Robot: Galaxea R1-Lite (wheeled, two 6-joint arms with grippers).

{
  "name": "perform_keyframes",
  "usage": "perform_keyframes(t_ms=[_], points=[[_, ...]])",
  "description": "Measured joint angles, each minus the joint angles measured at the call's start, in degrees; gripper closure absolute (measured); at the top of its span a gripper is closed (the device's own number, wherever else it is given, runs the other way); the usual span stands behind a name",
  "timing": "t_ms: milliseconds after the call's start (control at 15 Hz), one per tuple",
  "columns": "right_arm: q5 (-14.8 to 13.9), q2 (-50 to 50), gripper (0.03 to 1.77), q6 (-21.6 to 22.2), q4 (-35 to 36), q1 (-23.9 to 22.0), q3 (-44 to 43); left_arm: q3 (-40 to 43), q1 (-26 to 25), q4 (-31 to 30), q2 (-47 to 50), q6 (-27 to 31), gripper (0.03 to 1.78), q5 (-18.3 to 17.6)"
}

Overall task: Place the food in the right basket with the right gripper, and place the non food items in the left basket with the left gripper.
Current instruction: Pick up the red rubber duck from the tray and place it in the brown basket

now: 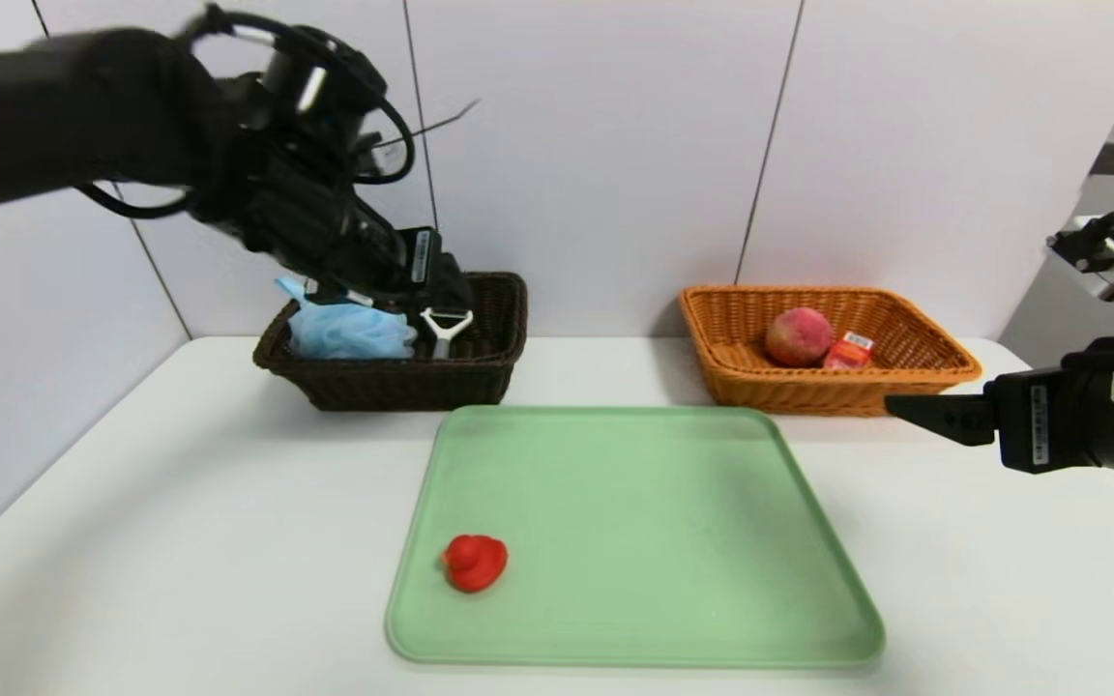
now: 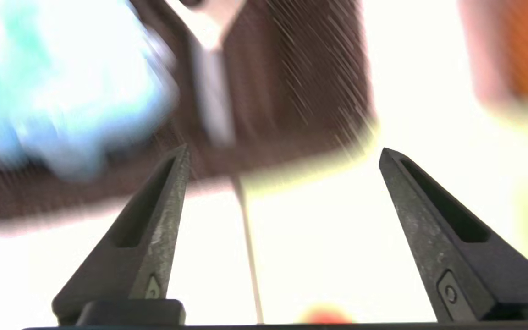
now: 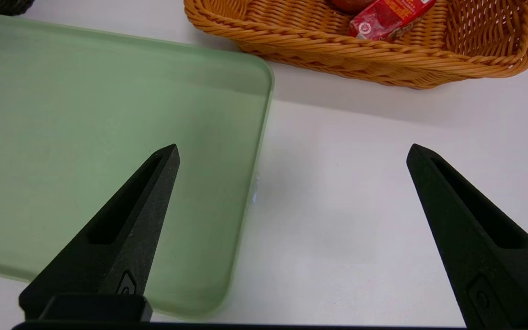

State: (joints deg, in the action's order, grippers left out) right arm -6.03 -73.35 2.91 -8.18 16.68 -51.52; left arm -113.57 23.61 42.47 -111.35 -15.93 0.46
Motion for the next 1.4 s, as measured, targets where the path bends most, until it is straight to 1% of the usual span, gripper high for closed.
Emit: perform_keyframes(t_ms=[133,200,267,333,533,667,733,933,1067,1133,1400], points=[[0.0,0.0,0.09,0.0,0.0,0.1,0.4,1.7,-0.1,10.3,6.7,3.8,0.29,-12.8],[0.0,0.0,0.09,0.0,0.0,0.1,0.5,3.8,-0.7,13.2,9.2,6.1,0.27,-17.7],[0.0,0.0,0.09,0.0,0.0,0.1,0.6,7.4,-1.4,14.3,11.7,8.7,0.25,-21.8],[0.1,0.0,0.09,0.0,0.0,0.1,0.9,11.5,-1.8,13.0,13.8,11.1,0.23,-24.0],[0.0,0.2,0.09,0.0,0.1,0.2,1.7,27.0,-2.4,4.6,20.0,20.4,0.19,-26.6],[-0.1,0.3,0.09,0.0,0.1,0.2,2.2,36.8,-2.5,-2.8,23.1,26.5,0.17,-28.4],[-0.1,0.3,0.09,-0.1,0.0,0.3,2.5,41.7,-2.6,-8.2,24.2,28.5,0.16,-28.9],[-0.2,0.4,0.09,-0.1,0.0,0.4,2.8,56.5,-2.6,-28.1,26.0,32.3,0.15,-29.7],[-0.2,0.4,0.09,-0.1,0.0,0.4,2.9,63.4,-2.5,-38.6,26.5,36.4,0.14,-30.0],[-0.2,0.4,0.09,-0.2,0.1,0.4,3.0,64.8,-2.4,-41.4,26.6,37.8,0.14,-30.0],[-0.3,0.4,0.09,-0.1,0.0,0.6,3.4,66.9,-0.9,-42.2,26.5,44.3,0.13,-30.2]])
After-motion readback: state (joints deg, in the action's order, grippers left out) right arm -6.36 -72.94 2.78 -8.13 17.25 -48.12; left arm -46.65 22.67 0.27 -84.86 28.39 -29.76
